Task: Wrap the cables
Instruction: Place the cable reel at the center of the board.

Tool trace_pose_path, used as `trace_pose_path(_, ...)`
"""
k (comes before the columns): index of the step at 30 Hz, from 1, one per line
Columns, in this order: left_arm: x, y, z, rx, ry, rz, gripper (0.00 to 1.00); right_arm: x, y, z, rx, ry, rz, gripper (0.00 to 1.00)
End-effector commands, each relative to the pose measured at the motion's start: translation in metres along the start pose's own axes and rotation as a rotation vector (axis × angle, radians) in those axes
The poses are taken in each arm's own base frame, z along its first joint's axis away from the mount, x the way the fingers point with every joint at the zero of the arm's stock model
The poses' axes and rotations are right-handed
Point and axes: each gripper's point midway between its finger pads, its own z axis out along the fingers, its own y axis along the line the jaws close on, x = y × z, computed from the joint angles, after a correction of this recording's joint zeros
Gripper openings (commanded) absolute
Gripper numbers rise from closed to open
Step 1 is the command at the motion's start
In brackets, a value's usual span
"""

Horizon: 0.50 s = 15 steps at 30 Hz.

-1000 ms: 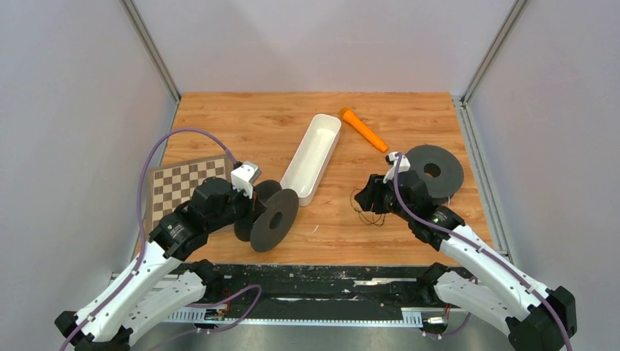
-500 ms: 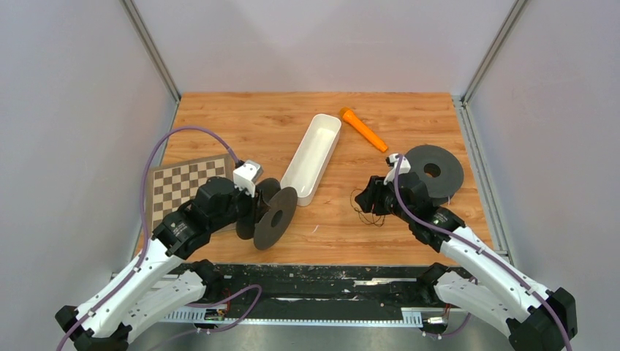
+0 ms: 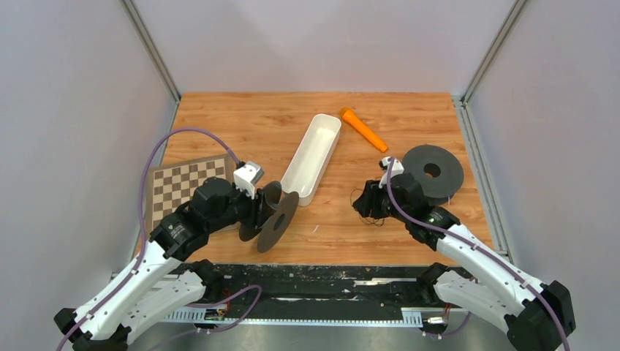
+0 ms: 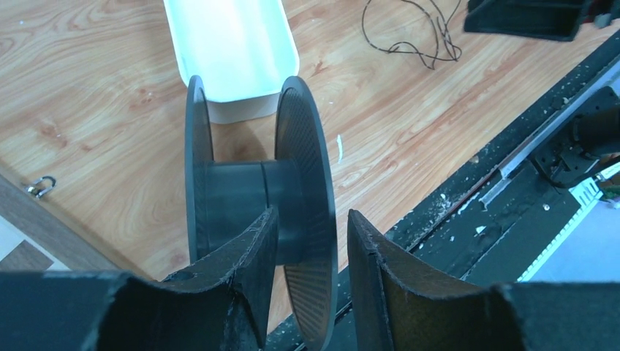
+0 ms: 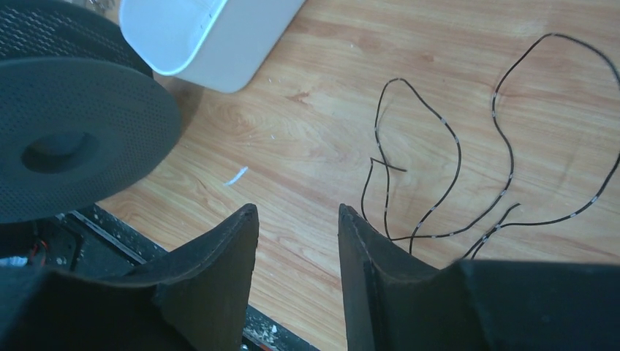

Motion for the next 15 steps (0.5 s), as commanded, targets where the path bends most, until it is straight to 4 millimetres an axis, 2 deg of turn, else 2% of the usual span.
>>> trace_pose_path(1, -0.032, -0.017, -0.008, 0.069, -0.109, 0.0, 0.48, 0.013, 0.004, 0.01, -0.034, 0.06, -0.054, 0.43)
trace_pose_path(8, -0.041, -0.023, -0.01, 0.095, -0.137, -0.007, 0.5, 0.024, -0.011, 0.026, 0.049, 0.094, -0.055, 0.4)
trace_pose_path(12, -0.046, -0.026, -0.013, 0.113, -0.152, -0.009, 0.51, 0.013, -0.024, 0.034, 0.132, 0.06, -0.073, 0.39)
trace_pose_path(15, -0.053, -0.03, -0.015, 0.129, -0.172, -0.007, 0.52, 0.0, -0.025, 0.036, 0.148, 0.038, -0.128, 0.43)
